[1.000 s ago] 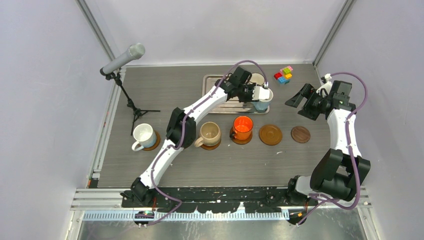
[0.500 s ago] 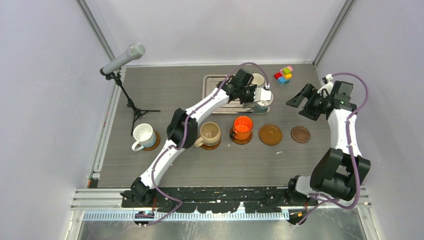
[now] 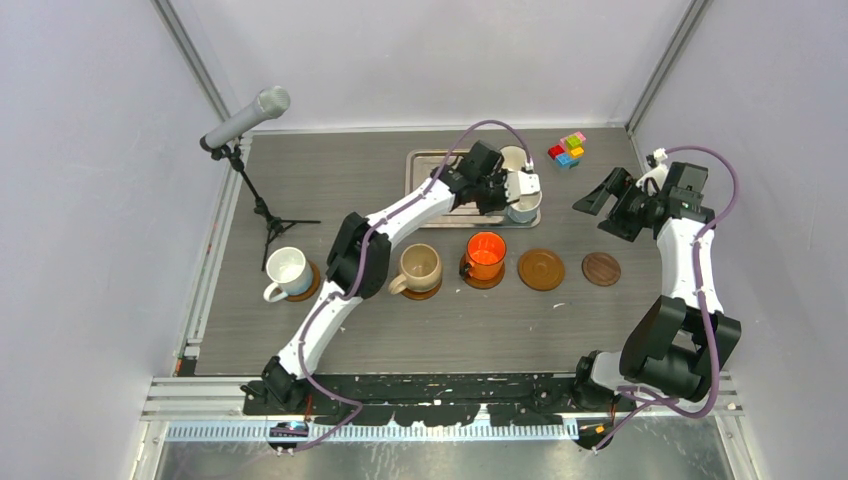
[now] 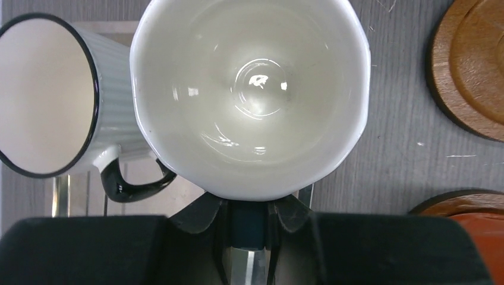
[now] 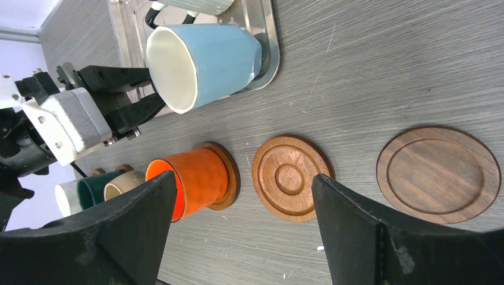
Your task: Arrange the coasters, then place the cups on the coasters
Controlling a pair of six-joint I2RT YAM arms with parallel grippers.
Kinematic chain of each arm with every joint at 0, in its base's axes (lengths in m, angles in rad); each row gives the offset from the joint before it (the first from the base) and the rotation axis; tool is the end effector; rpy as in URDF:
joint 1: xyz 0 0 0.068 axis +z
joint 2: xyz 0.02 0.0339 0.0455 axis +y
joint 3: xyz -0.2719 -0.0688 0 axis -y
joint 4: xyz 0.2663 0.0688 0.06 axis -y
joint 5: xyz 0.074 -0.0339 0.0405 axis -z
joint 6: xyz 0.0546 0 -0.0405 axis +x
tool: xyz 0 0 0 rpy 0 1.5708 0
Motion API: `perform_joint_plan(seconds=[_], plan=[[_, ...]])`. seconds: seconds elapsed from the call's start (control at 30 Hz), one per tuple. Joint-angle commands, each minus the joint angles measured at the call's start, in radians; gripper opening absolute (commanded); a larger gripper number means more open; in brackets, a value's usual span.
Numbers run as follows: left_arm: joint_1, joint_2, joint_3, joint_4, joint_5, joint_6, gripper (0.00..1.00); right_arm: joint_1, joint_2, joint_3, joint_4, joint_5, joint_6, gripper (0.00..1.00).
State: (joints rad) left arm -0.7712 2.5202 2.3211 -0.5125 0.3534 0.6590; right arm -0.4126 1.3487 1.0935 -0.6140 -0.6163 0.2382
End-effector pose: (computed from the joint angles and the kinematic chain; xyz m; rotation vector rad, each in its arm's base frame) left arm 0.4234 -0.4379 0.1962 1.6241 1.5877 -0.4617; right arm 0.2961 -0.0952 0.2790 0.4850 2.2815 0.6608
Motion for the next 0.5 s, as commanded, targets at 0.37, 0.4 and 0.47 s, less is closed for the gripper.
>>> perform_joint_plan(seconds=[0.37,0.4,0.47], plan=[[-0.024,-0.254,0.026,0.205,-0.122,-0.367,0.0,-0.047,-0.025,0.009,0.016,-0.028,0.031,0.88],[-0.038,-0.267,0.024,0.195,-0.15,-0.373,0.0,-0.052,-0.026,0.011,0.015,-0.028,0.035,0.88],[-0.069,-0.292,0.021,0.162,-0.202,-0.384,0.0,-0.064,-0.029,0.017,0.015,-0.03,0.045,0.88]])
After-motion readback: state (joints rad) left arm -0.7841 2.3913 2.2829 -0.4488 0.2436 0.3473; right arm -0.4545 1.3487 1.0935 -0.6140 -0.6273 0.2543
